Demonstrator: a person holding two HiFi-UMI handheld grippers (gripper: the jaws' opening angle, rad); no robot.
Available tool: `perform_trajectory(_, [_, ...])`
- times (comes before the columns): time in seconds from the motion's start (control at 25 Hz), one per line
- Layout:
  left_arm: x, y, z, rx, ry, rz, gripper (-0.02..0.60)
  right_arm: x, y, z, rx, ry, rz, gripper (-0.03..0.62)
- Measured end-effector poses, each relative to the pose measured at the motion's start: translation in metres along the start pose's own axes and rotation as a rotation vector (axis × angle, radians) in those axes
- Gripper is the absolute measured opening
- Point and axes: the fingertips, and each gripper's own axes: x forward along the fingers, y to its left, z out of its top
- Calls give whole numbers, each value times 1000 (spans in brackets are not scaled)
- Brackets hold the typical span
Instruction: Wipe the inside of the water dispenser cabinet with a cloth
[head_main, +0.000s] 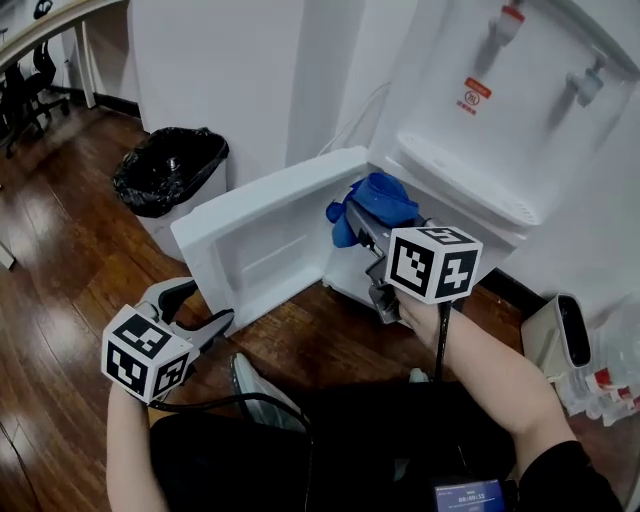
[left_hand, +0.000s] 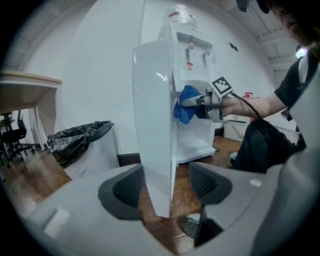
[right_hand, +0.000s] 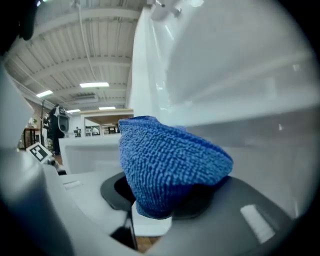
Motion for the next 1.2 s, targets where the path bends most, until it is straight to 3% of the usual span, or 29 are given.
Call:
perform_trajectory(0.12, [1, 1, 6, 11, -21, -1, 293, -24, 37, 48, -34, -144, 51, 150])
perform_trajectory(0.24, [1, -1, 20, 32, -82, -14, 293, -56, 49, 87, -100, -282, 33, 150])
perform_trajectory(0.32, [-2, -4, 23, 48, -98, -33, 296, -61, 59, 99, -148, -320, 37, 150])
perform_trajectory(0.48, [-11, -17, 17, 169, -118, -94, 318, -56, 130, 102, -217, -358, 228, 150])
perform_trajectory(0.56, [-13, -20, 17, 185, -137, -120, 319, -56, 177, 95, -283, -393, 337, 151])
perform_trajectory(0.68, [-15, -24, 15, 152, -177, -181, 335, -58, 233, 72, -422, -451, 445, 152])
perform_trajectory(0.76, [-20, -23, 19, 90, -237, -263, 347, -61, 257, 49, -508, -474, 506, 152])
perform_trajectory(0.92, [-30, -12, 28, -37, -327, -397, 347, -48, 265, -9, -587, -403, 598, 152])
perform_trajectory(1.2, [-12, -4, -43, -138, -190, -444, 347, -1, 251, -140, -560, -106, 702, 151])
